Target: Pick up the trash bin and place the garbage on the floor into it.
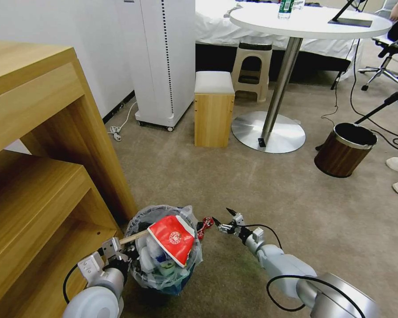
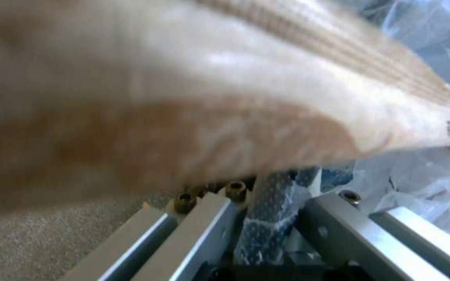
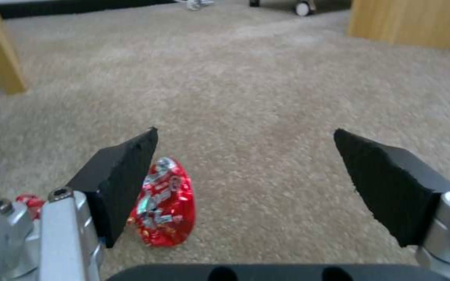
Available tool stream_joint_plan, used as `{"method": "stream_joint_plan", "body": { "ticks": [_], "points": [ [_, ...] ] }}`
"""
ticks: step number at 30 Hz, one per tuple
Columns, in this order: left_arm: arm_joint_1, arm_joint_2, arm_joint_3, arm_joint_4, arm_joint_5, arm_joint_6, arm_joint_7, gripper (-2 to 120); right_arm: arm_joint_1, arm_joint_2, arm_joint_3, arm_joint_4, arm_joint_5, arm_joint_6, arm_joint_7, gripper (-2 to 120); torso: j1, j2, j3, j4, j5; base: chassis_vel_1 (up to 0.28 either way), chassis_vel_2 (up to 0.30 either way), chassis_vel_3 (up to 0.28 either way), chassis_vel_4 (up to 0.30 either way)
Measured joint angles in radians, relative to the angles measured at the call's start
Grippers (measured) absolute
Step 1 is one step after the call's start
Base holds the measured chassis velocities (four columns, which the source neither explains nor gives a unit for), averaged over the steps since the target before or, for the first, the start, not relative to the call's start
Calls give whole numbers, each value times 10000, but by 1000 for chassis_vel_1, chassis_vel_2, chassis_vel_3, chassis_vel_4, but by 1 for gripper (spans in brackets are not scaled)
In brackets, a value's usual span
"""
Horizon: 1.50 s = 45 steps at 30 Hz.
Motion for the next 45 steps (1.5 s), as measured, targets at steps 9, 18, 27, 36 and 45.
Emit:
{"method": "stream_joint_plan", "body": {
  "ticks": [9, 18, 27, 36, 45],
  "points": [
    [-22, -12, 9, -24, -7, -13, 1, 0, -84, 238, 483, -14, -1508, -47, 1327, 100, 0, 0, 0, -1, -1, 0, 0, 0, 0],
    [1, -24, 12, -59, -6, -21, 3, 0, -130, 425, 567, -63, -1900, -77, 1171, 100, 0, 0, 0, -1, 0, 0, 0, 0, 0],
    [171, -22, -89, -318, -8, -36, 7, 0, -95, 616, 508, -501, -1665, -380, 152, 100, 0, 0, 0, 0, -1, 0, 0, 0, 0],
    [247, -101, -79, -447, -13, -36, 8, 0, -149, 802, 521, -752, -1605, -636, 308, 91, 0, 0, -1, 1, 1, 0, 0, 0, 0],
    [279, -103, -116, -526, 0, -114, 35, 0, -163, 732, 549, -758, -1624, -729, 672, 92, 0, 1, -1, 2, 1, 0, 0, 0, 0]
  ]
}}
